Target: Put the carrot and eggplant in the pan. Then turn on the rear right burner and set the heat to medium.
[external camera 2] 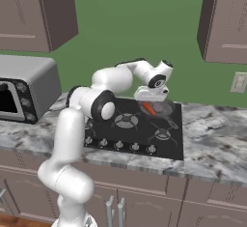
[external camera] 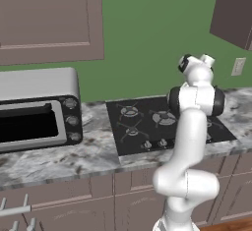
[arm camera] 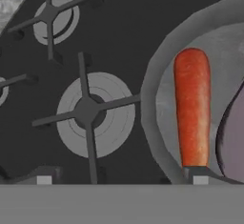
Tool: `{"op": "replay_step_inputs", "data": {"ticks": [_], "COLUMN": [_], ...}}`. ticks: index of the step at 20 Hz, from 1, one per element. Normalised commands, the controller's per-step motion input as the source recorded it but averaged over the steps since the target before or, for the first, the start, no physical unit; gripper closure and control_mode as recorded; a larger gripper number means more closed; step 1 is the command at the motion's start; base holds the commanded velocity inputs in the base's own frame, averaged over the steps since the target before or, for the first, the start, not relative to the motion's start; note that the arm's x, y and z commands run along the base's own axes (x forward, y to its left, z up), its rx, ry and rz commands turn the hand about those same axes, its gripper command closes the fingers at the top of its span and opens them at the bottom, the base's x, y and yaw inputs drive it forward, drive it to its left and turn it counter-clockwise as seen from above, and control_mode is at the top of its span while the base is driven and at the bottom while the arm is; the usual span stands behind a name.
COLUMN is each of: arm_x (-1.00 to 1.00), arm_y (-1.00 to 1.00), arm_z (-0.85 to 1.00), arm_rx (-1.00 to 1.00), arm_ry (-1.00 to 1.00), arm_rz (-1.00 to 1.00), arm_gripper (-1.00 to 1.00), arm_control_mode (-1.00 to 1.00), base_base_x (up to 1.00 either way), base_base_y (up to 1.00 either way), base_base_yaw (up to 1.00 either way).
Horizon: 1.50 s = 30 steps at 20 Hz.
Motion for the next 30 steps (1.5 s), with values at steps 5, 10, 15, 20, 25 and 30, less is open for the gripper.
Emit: {"op": "replay_step_inputs", "data": {"ticks": [5,10,15,20,25,30], "arm_x": [-0.63,-0.46,-0.15,0.0,0.0,0.0], "arm_y": [0.23,0.01,0.0,0.0,-0.01,-0.01], "arm_z": [0.0,0.0,0.0,0.0,0.0,0.0], "arm_rx": [-0.06,-0.04,-0.06,-0.07,-0.12,-0.1], "arm_ry": [0.03,0.02,0.1,0.11,0.17,0.14], "arm_rz": [-0.05,-0.18,-0.24,-0.13,-0.01,0.0], "arm_gripper": [-1.0,-1.0,-1.0,-1.0,-1.0,-1.0], "arm_control_mode": [-1.0,-1.0,-1.0,-1.0,-1.0,-1.0], "base_base_x": [0.0,0.0,0.0,0.0,0.0,0.0], "base_base_y": [0.0,0.0,0.0,0.0,0.0,0.0], "base_base_yaw": [0.0,0.0,0.0,0.0,0.0,0.0]}}
